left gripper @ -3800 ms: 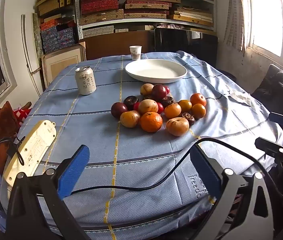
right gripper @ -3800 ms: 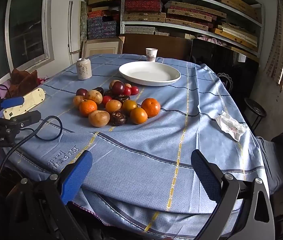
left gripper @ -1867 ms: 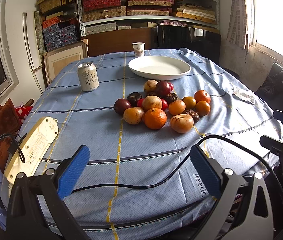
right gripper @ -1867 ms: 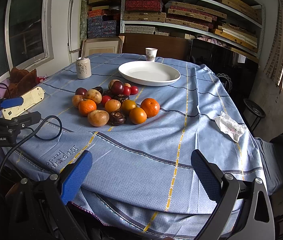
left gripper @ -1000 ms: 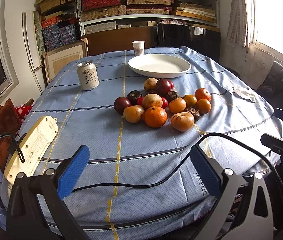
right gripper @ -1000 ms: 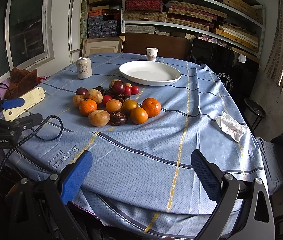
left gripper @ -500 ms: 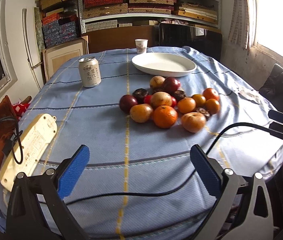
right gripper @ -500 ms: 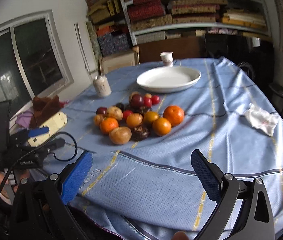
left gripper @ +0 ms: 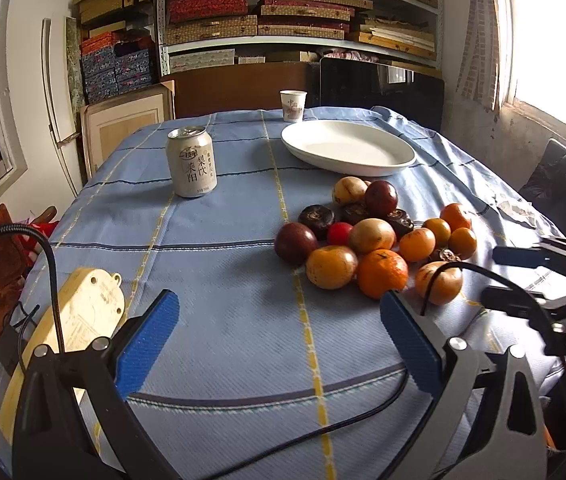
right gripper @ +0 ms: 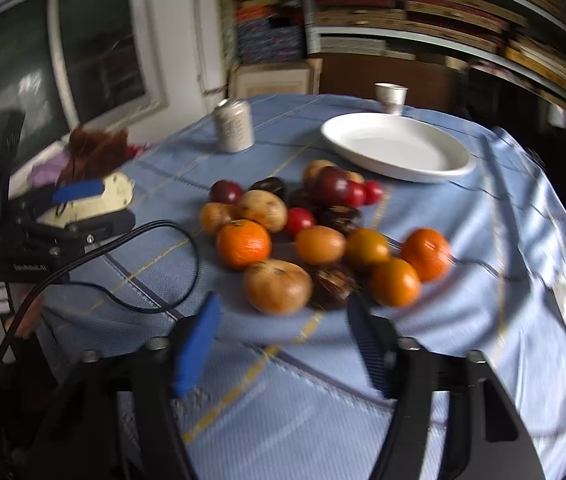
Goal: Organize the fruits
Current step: 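Grasp the large brown pomegranate-like fruit with the right gripper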
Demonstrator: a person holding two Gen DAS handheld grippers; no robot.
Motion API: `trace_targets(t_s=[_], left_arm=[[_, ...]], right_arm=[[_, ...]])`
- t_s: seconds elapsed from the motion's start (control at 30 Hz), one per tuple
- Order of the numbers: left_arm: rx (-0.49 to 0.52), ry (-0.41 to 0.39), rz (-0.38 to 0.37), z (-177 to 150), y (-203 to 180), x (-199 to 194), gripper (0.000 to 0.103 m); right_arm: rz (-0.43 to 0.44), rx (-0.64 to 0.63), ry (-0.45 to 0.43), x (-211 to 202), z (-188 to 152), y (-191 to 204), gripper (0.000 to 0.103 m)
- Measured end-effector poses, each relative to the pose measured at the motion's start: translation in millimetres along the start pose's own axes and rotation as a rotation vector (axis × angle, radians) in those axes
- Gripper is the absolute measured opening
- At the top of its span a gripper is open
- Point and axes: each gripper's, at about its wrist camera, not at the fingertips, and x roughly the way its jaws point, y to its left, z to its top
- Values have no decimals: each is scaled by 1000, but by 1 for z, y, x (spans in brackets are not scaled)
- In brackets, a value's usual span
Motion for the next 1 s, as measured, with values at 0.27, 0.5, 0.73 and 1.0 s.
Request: trace_targets(t_s=[0.27,0.5,0.73,1.0], left_arm=[[-49,27,-13,-2,19,14,99],[-70,51,-18,8,27,24,99],[-50,102,-98,21,16,48,99],[-130,212,-217,29,7,90,62]], right_arm=[[6,-84,88,35,16,6,49],[-29,-148,95,42,11,12,45],[43,-15,27,9,-1,-11,45],[60,74,-12,-12,-19,-28,45]])
